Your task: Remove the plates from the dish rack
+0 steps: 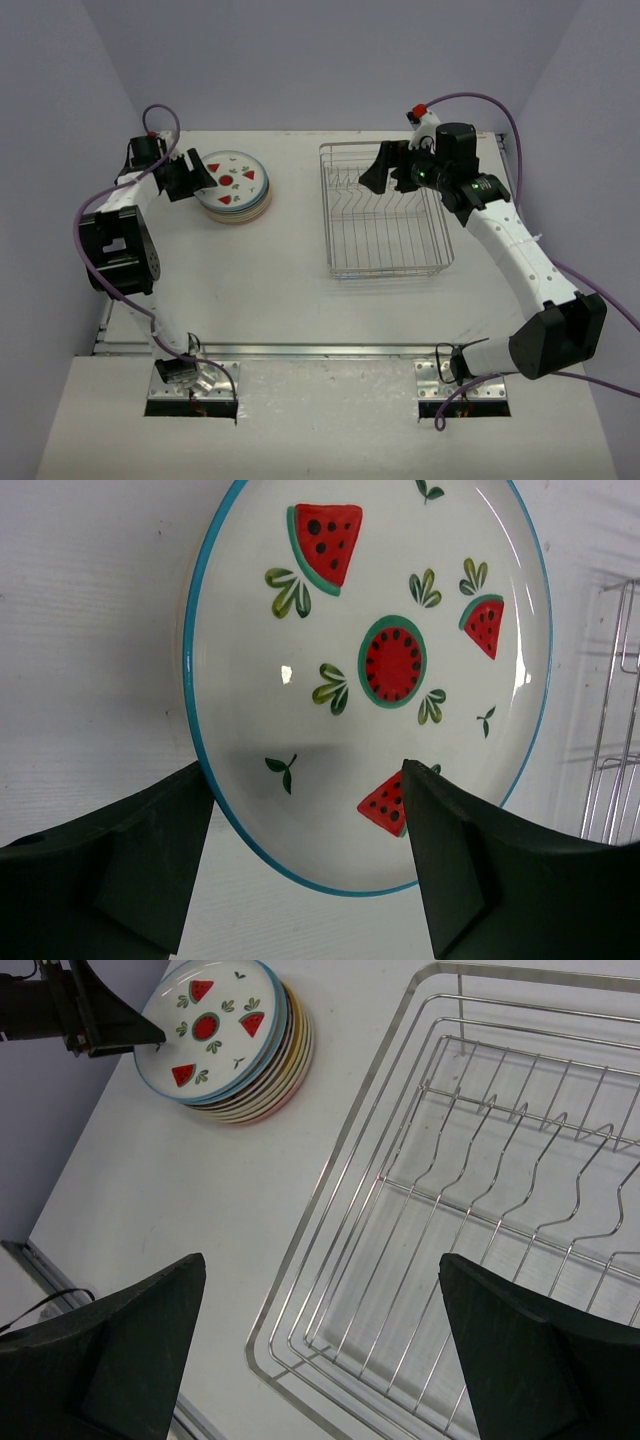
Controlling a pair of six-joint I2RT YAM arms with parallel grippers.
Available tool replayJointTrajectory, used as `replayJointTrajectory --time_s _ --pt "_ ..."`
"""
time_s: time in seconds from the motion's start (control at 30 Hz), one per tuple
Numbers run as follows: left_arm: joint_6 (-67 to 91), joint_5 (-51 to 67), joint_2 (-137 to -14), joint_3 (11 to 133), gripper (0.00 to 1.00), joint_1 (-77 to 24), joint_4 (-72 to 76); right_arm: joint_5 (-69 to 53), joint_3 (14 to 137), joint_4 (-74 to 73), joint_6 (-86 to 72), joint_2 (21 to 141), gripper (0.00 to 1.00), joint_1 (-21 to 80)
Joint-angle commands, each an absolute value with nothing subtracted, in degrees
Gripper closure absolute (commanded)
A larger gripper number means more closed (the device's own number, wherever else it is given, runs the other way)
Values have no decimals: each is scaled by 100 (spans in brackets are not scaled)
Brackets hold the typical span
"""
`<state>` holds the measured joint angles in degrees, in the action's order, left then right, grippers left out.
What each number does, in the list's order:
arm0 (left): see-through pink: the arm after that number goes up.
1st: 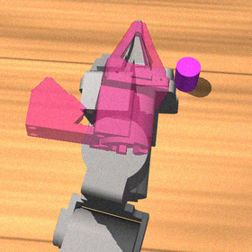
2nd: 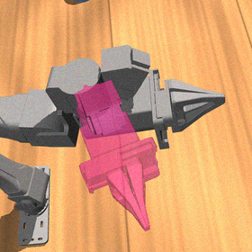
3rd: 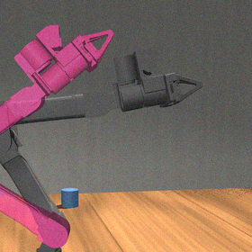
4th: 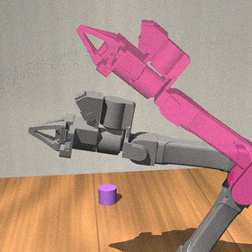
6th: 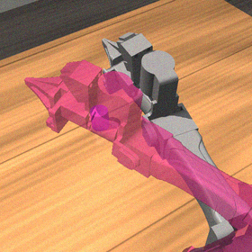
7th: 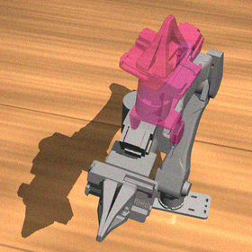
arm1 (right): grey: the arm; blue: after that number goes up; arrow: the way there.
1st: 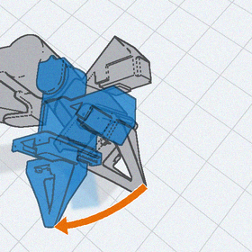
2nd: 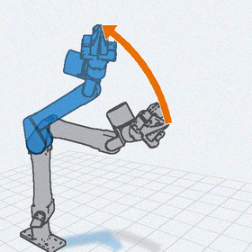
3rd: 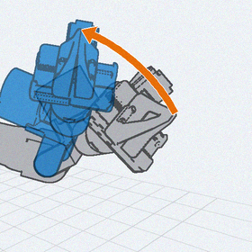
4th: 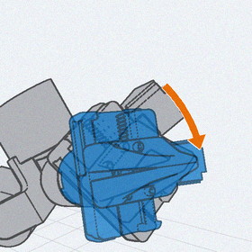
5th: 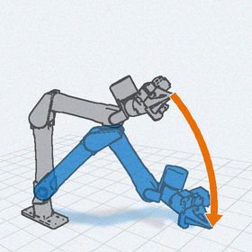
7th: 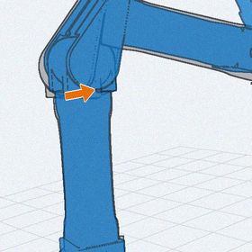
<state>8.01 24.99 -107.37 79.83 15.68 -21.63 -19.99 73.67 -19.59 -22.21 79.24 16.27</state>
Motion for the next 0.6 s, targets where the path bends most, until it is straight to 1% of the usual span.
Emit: replayJointTrajectory --time_s 0.0,0.27,0.4,0.43,0.47,0.53,0.57 --pt "783 2803 -10688 8183 28 1521 -1898 -1986 7367 -1828 -2118 7787 1 1637" --pt "495 2564 -10582 8251 27 1327 -2062 -1971 7404 -1858 -2121 7825 1 1635" --pt "364 2144 -10478 8381 27 1333 -2368 -1821 7476 -1936 -1967 7738 1 1632" --pt "316 2080 -10402 8393 22 1353 -2448 -1741 7503 -1985 -1890 7711 1 1628" --pt "257 2016 -10280 8394 14 1379 -2545 -1606 7548 -2062 -1780 7666 1 1634" --pt "85 2114 -10027 8325 0 1445 -2668 -1254 7617 -2318 -1578 7588 1 1635" --pt "46 2158 -9852 8259 0 1478 -2718 -992 7666 -2460 -1457 7539 1 1635"
